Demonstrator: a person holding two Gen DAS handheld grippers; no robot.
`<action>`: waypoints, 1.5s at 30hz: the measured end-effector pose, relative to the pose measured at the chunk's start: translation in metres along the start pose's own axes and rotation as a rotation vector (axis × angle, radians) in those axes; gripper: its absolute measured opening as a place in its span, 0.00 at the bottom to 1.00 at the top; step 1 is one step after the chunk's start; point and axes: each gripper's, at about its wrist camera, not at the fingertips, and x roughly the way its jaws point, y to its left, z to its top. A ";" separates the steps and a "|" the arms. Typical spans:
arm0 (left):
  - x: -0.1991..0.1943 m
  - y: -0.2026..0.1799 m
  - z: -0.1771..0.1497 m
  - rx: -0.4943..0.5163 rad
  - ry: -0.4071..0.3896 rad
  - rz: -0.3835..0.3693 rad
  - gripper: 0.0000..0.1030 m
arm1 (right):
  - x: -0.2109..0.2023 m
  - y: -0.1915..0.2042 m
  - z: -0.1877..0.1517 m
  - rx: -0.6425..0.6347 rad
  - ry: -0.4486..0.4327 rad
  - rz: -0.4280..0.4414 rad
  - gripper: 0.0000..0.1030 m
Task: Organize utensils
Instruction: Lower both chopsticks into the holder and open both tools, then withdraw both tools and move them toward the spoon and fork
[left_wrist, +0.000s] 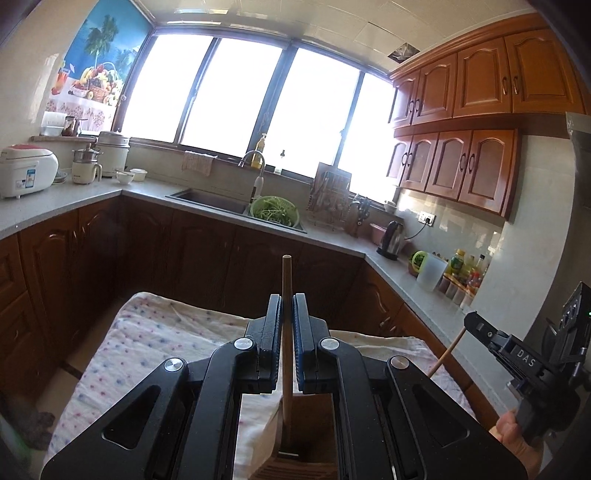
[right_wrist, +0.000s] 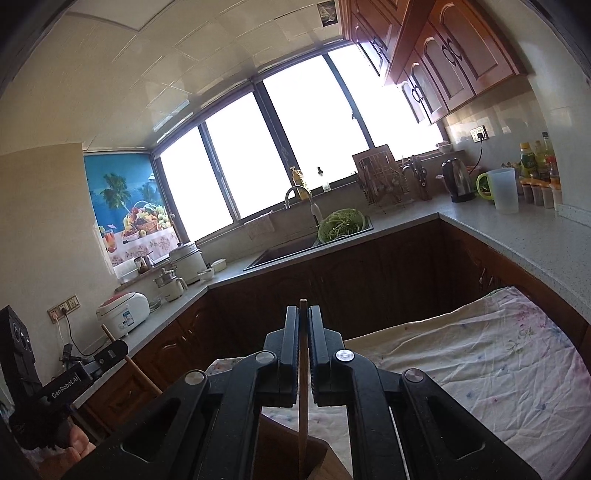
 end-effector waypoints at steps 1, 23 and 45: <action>0.004 0.001 -0.005 -0.007 -0.001 0.003 0.05 | 0.002 -0.002 -0.004 0.009 -0.001 0.001 0.05; 0.030 -0.006 -0.027 0.025 0.085 0.012 0.12 | 0.016 -0.012 -0.030 0.013 0.060 -0.034 0.10; -0.035 0.006 -0.053 -0.002 0.144 0.059 0.87 | -0.055 -0.022 -0.032 0.076 0.078 0.049 0.95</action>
